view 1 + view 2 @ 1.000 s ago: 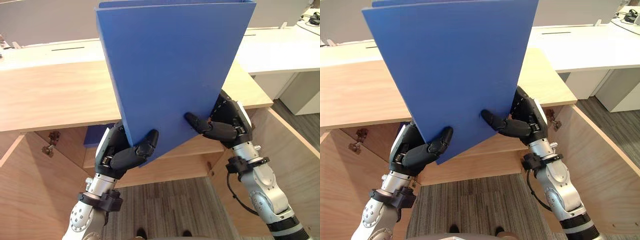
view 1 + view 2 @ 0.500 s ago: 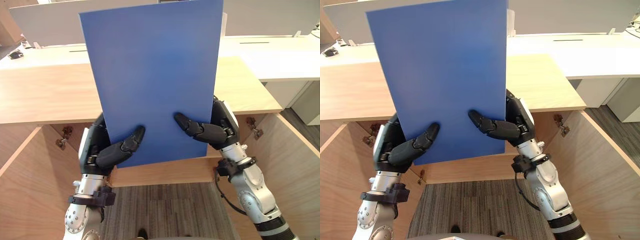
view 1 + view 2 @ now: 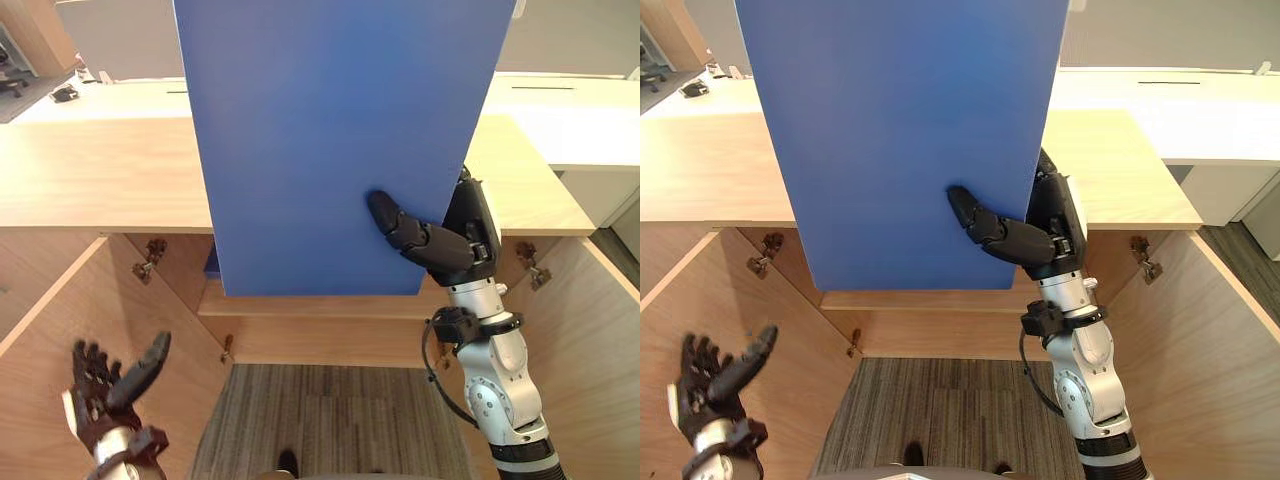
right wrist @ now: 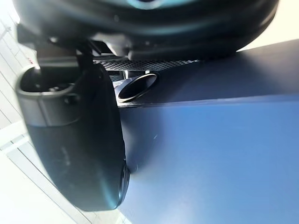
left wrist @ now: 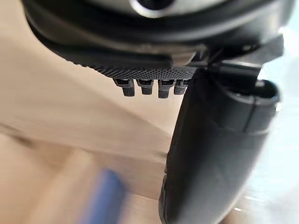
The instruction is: Walk over to the cabinet, pick up the folder, carry it to the office cabinet, place the folder inside the office cabinet, then close the office cabinet door
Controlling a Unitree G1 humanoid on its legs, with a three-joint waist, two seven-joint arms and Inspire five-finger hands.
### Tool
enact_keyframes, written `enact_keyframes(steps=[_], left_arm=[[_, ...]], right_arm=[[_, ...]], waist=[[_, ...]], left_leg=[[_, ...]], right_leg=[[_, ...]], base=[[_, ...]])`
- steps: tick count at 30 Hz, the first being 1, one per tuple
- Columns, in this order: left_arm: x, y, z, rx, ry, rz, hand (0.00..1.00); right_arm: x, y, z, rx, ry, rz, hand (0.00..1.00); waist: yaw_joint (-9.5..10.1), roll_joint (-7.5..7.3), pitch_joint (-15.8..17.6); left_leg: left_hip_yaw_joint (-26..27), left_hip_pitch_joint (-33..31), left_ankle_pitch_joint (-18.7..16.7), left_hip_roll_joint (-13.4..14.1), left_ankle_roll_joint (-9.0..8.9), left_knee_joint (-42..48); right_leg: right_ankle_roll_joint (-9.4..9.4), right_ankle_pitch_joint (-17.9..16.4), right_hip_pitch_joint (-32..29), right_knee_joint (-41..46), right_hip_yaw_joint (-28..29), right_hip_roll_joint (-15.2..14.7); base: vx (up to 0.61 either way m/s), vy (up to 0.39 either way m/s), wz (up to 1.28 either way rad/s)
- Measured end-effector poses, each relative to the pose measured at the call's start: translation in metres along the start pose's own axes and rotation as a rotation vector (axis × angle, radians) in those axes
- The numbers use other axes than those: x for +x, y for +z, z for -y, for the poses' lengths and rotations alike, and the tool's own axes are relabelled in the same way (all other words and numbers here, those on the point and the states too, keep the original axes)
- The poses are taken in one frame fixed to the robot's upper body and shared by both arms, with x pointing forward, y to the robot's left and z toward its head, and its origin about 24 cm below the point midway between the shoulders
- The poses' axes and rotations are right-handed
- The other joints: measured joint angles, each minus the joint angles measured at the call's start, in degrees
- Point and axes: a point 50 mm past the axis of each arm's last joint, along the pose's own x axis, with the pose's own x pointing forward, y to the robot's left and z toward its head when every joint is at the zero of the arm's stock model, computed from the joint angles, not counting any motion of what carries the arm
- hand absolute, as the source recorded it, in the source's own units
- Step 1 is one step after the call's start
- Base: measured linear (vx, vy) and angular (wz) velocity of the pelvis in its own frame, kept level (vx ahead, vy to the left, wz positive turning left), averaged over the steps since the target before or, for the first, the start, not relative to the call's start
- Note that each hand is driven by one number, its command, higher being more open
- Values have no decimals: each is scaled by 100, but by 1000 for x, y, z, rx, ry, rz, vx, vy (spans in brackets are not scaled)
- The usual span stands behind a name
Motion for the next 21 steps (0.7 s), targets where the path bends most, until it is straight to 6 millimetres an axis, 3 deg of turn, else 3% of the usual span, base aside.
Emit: enact_keyframes(steps=[3,5,7,9,13,15,17,19,21], left_arm=[[-7,-47,-3,104,-5,-223,100],[-10,-69,0,139,-26,-334,100],[-6,-78,13,167,-75,-391,100],[5,-74,37,172,-147,-388,100],[20,-60,57,211,-217,-339,100],[27,-51,65,208,-237,-300,100],[38,-33,85,209,-289,-222,100],[42,-21,103,204,-336,-172,100],[44,-12,116,183,-363,-135,100]], right_arm=[[-2,-19,-21,4,107,-91,0],[-2,-36,-34,-16,196,-166,0],[4,-51,-42,-79,285,-223,0],[16,-68,-48,-188,367,-277,0],[16,-92,-42,-334,381,-395,0],[15,-96,-37,-372,362,-422,0],[21,-99,-28,-418,312,-433,0],[30,-98,-17,-426,221,-420,0],[40,-94,-11,-401,126,-387,0]], waist=[[-14,-27,-22],[-19,-53,31],[-11,-105,318],[28,-100,919],[29,-48,1633],[27,-10,1799],[29,107,2088],[26,223,2165],[29,233,2191]], left_leg=[[41,-66,-1,18,-1,13],[80,-240,7,47,-12,82],[81,-621,-49,83,5,448],[75,-1297,-385,181,-2,1337],[32,-2263,-870,306,-14,2611],[-2,-2649,-976,330,-7,2964],[-49,-3217,-1106,382,45,3519],[-128,-3774,-1295,459,80,4057],[-160,-4160,-1430,529,100,4421]], right_leg=[[-5,5,-116,15,38,9],[-12,6,-333,130,84,24],[-46,-22,-686,425,119,17],[-87,-230,-1315,1154,183,-2],[-105,-700,-2277,2366,217,-73],[-110,-826,-2676,2747,210,-101],[-117,-956,-3233,3286,221,-130],[-118,-1108,-3742,3738,219,-126],[-118,-1245,-4106,4092,220,-142]], base=[[4,-1,-6],[-15,-5,-12],[-67,-9,-9],[-187,-19,-9],[-224,15,-3],[-161,-1,4],[-123,-5,-1],[-97,15,-3],[-67,9,0]])
